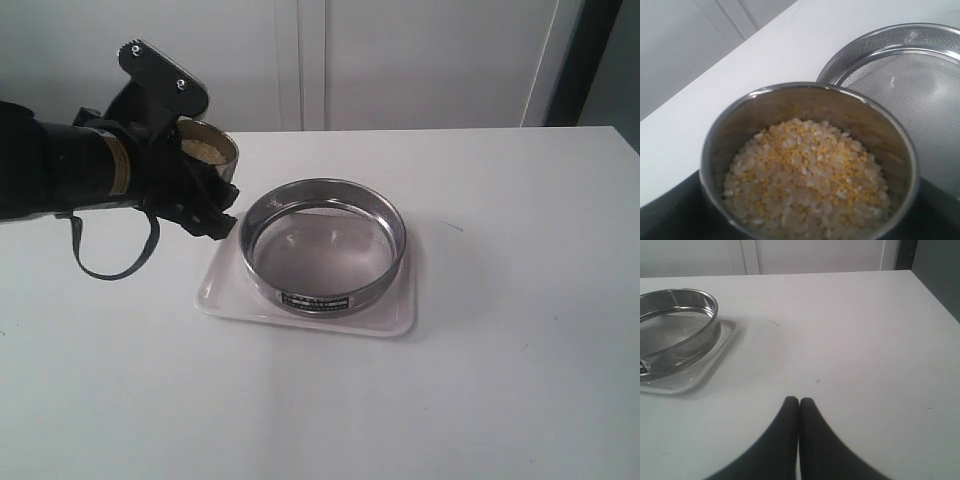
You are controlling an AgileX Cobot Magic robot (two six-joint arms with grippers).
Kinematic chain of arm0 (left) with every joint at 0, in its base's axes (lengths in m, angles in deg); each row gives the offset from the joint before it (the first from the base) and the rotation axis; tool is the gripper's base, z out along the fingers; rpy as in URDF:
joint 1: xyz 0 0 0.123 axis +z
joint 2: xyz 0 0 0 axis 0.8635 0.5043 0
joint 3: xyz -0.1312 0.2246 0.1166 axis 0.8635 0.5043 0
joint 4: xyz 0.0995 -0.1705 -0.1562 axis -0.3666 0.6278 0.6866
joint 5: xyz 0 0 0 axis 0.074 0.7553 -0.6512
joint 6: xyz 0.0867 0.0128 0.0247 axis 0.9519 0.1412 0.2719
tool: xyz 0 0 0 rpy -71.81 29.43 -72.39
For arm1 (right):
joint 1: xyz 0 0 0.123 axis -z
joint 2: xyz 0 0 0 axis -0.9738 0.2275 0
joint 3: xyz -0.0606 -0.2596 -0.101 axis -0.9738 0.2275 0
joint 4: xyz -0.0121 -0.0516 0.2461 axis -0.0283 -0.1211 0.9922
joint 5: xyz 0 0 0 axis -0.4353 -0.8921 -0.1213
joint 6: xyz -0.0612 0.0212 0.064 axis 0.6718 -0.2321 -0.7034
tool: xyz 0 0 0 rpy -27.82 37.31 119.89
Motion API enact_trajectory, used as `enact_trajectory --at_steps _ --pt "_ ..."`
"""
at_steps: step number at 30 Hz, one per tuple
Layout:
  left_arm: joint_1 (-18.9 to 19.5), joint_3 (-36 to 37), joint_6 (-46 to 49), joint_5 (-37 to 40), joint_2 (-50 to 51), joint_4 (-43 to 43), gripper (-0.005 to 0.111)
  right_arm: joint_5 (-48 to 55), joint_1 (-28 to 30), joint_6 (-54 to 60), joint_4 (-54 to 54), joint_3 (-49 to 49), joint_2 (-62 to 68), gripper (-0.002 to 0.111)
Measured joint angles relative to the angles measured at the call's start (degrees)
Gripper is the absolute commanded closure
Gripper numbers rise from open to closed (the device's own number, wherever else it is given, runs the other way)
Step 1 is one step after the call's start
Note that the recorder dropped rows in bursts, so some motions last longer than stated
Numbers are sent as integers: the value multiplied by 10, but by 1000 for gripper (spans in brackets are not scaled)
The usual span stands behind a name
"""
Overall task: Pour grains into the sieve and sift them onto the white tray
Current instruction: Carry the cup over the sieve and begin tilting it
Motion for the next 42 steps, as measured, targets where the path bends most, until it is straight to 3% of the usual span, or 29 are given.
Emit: enact_trajectory --at_steps 11,29,42 --pt "-58 -70 0 71 57 5 107 0 0 0 0 0 0 108" --pt "-62 -131 5 129 125 28 107 0 0 0 0 0 0 108" --pt "-62 -136 115 143 138 37 107 0 0 0 0 0 0 108"
